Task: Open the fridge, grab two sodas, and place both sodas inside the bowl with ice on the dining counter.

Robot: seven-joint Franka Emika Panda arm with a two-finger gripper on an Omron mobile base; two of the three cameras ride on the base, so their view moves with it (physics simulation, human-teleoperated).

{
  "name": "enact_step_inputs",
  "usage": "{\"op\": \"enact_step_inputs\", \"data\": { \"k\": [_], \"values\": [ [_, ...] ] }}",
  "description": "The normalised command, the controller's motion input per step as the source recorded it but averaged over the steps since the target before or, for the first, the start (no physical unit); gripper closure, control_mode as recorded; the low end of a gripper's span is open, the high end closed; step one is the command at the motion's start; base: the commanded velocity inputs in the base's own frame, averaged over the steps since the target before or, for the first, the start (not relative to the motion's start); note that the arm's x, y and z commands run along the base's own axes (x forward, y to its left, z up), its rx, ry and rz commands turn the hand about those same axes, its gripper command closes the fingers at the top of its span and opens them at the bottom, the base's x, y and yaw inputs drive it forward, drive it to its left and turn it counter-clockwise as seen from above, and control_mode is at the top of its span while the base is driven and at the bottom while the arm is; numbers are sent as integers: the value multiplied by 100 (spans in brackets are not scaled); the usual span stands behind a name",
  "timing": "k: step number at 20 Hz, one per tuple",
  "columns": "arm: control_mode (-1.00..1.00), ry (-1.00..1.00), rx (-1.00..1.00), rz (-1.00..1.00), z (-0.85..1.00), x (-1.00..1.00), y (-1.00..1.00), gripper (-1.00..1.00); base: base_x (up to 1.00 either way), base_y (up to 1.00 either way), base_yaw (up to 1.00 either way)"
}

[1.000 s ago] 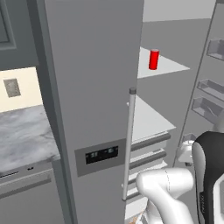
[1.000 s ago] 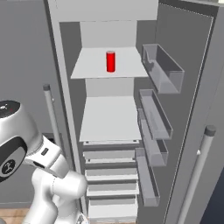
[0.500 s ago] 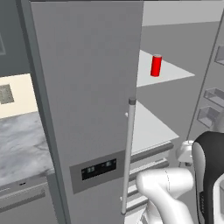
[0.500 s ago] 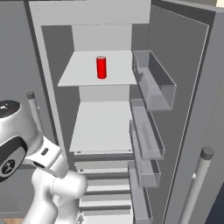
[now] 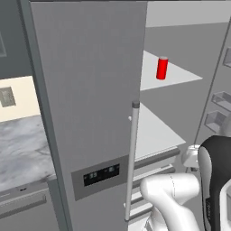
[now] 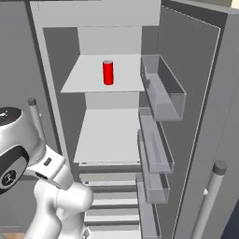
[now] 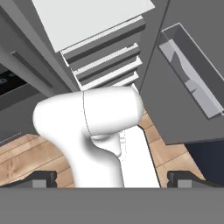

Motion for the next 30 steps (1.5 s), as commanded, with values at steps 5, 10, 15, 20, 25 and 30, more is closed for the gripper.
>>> {"op": "enact_step_inputs", "data": {
  "k": [5, 10, 15, 20, 25, 30],
  "values": [
    [100, 0, 0, 0, 0, 0, 0, -100, 54, -17, 0],
    [100, 0, 0, 0, 0, 0, 0, -100, 43, -12, 2],
    [-100, -35, 1, 4, 20, -1, -17, -100, 0, 0, 0],
    [-100, -50, 0, 6, 50, -6, -16, -100, 0, 0, 0],
    [-100, -42, 0, 0, 61, 6, 0, -100, 0, 0, 0],
    [-100, -29, -2, 0, 49, 28, 2, -100, 0, 0, 0]
  ]
}}
